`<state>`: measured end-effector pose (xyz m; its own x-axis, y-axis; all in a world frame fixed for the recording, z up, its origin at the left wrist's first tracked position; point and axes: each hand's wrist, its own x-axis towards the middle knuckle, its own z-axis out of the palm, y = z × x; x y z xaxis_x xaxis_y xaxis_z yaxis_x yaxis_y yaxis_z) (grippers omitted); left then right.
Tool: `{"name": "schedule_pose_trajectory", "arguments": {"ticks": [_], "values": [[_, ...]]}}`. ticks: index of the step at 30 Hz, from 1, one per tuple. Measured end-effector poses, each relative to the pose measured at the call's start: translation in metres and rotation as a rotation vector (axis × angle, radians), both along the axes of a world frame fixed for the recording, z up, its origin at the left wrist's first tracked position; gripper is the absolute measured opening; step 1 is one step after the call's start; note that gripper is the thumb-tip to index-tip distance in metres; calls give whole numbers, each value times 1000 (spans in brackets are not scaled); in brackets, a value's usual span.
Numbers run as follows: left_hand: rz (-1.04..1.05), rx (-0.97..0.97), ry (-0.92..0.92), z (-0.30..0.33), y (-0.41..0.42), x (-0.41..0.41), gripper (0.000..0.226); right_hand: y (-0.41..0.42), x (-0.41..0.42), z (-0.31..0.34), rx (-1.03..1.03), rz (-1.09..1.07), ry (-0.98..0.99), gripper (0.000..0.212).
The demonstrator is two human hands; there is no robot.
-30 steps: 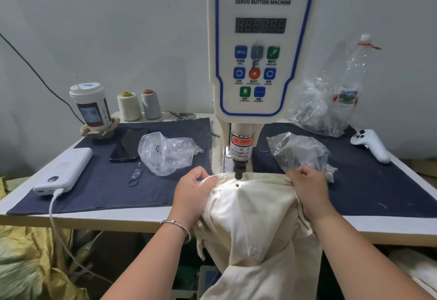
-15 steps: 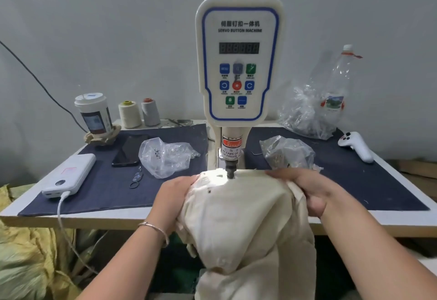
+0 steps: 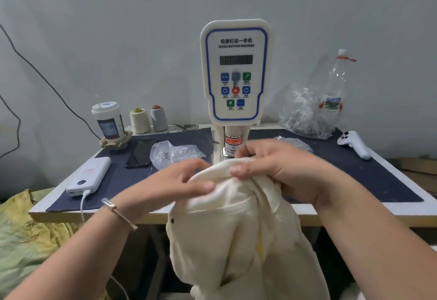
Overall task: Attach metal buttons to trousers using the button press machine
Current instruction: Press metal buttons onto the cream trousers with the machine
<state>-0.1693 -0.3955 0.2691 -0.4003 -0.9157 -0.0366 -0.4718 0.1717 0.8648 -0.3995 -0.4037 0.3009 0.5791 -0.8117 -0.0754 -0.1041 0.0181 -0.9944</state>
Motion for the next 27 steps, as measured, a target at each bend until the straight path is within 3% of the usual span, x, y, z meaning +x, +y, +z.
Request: {"name": "schedule_pose_trajectory", "arguments": {"ticks": [2,5,7,10,13,17,19,22,25,27], "values": [[-61,-63,-16,9,12,-20,83,4,2,10,-120,-11,29,21],[-106,-75,-46,17,17,-31,54,5,-2,18,-328,-96,150,20],[-95,-9,-48,23,14,-23,44,5,-11,22,-393,-22,231,27],[-118,131,119,23,13,-7,37,9,-29,22,-392,163,487,38],[-126,272,300,13,9,7,36,-6,-42,5,-456,79,694,17],[-135,373,503,-6,1,30,63,-40,-59,-32,-298,-297,364,16],[-45,389,497,-19,-5,44,68,-62,-70,-62,-258,-504,308,14],[195,456,472,-41,-18,61,60,-95,-93,-103,-308,-856,590,18],[507,486,413,-57,-33,60,41,-118,-104,-121,-478,-853,892,26],[644,370,197,-64,-50,56,13,-132,-101,-125,-560,-777,1041,25]]}}
